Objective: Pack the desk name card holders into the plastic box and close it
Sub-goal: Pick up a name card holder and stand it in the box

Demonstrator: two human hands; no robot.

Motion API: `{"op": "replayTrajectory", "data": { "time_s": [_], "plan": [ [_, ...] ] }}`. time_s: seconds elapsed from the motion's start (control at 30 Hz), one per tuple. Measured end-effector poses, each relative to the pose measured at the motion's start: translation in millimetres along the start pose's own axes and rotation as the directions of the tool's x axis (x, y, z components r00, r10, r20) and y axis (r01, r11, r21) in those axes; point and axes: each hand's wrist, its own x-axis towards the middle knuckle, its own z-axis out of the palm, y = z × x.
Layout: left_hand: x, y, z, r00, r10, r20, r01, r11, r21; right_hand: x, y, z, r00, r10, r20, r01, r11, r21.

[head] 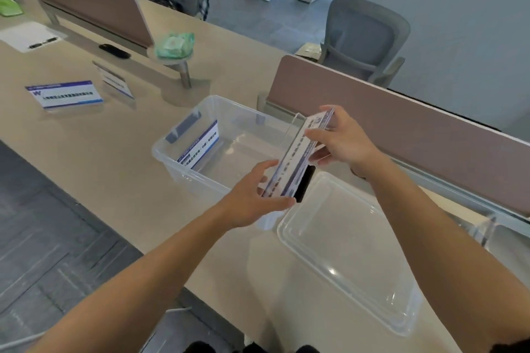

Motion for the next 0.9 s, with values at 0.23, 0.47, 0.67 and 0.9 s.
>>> {"op": "replayTrajectory", "data": {
  "time_s": [0.23, 0.47, 0.67, 0.9],
  "plan": [
    [17, -5, -59, 0.995, 0.059, 0.083, -0.078, 0.964, 0.254, 39, -10, 32, 0.990, 0.065, -0.128, -0.050, 0.992, 0.117],
    [41, -29, -138, 0.968, 0.145, 0.204, -0.220, 0.881, 0.420, 53, -40, 75, 0.973, 0.143, -0.179, -0.090, 0.958, 0.273],
    [56, -44, -181, 0.928, 0.253, 0.273, -0.322, 0.914, 0.247, 51, -59, 109, 0.992, 0.079, -0.103, -0.020, 0.878, 0.478],
    [76, -52, -211, 0.916, 0.199, 0.349, -0.301, 0.915, 0.269, 78, -49, 137, 0.996, 0.085, 0.008, -0.070, 0.757, 0.649]
  ]
}}
